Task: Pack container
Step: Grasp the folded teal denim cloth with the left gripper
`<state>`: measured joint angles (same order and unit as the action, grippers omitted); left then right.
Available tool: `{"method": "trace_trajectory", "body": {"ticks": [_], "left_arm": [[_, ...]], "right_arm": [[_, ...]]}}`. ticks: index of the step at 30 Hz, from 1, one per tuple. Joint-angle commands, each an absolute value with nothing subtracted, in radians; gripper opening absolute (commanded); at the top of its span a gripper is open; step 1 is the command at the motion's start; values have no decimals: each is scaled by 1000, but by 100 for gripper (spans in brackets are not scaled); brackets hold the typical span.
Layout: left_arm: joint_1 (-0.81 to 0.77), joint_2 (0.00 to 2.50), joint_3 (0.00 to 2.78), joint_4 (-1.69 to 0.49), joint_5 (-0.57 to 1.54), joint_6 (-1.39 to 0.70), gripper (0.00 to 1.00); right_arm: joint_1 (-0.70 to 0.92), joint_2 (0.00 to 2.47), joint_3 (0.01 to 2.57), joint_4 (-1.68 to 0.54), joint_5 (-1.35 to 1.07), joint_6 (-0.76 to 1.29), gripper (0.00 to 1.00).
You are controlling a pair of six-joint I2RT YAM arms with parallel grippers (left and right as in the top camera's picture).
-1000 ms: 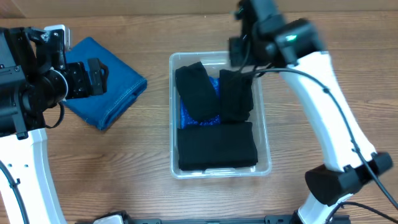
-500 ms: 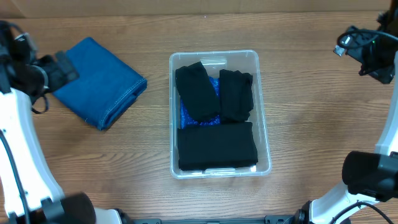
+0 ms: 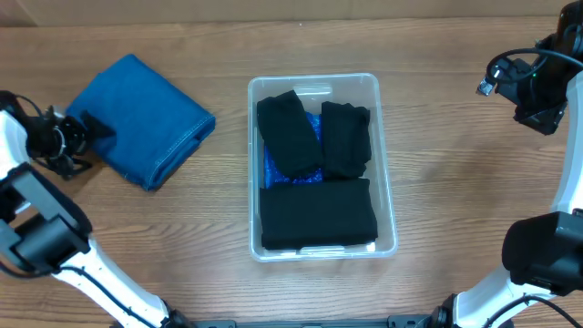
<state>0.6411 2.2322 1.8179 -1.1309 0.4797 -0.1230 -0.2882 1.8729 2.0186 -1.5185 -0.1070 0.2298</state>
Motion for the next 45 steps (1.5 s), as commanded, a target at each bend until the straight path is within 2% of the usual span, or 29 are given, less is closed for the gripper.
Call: {"method": "trace_trajectory", "body": {"ticks": [1,11,16,21,24,25,26,31,33,34,37,45], "left_arm": [[635,2296,1808,-1102,551,-81,100],[617,2322,1790,-1029,574,-58,100],[602,2322,1666,-899,698,-68,100],[575,2322,1539,-803,708,-97,100],[574,2322,1533,-804,708,-97,81],[574,2322,1533,-803,708,-97,72],[574,2322,1533,-802,708,-97,67],[557,2322,1533,-780,707,-102,70],[543,2322,1533,-768,707,-113,68],[539,2322,1533,-762,707,-113,64],[512,2322,1534,-747,708,-120,43],[511,2260,1536,-742,756,-119,15]], "right_arm": [[-286,1861,2016,-1522,-114,209,100],[-286,1861,2016,-1530,-114,208,100],[-286,1861,2016,-1531,-114,208,100],[-286,1861,2016,-1536,-114,208,100],[-286,1861,2016,-1536,-114,208,100],[-286,1861,2016,-1536,-115,208,100],[-286,1861,2016,-1536,-115,208,100],[-286,1861,2016,-1544,-115,208,100],[-286,1861,2016,-1547,-115,208,100],[-285,1861,2016,-1546,-115,208,100],[-285,1861,2016,-1547,-115,208,100],[-285,1861,2016,-1550,-115,208,100]]}}
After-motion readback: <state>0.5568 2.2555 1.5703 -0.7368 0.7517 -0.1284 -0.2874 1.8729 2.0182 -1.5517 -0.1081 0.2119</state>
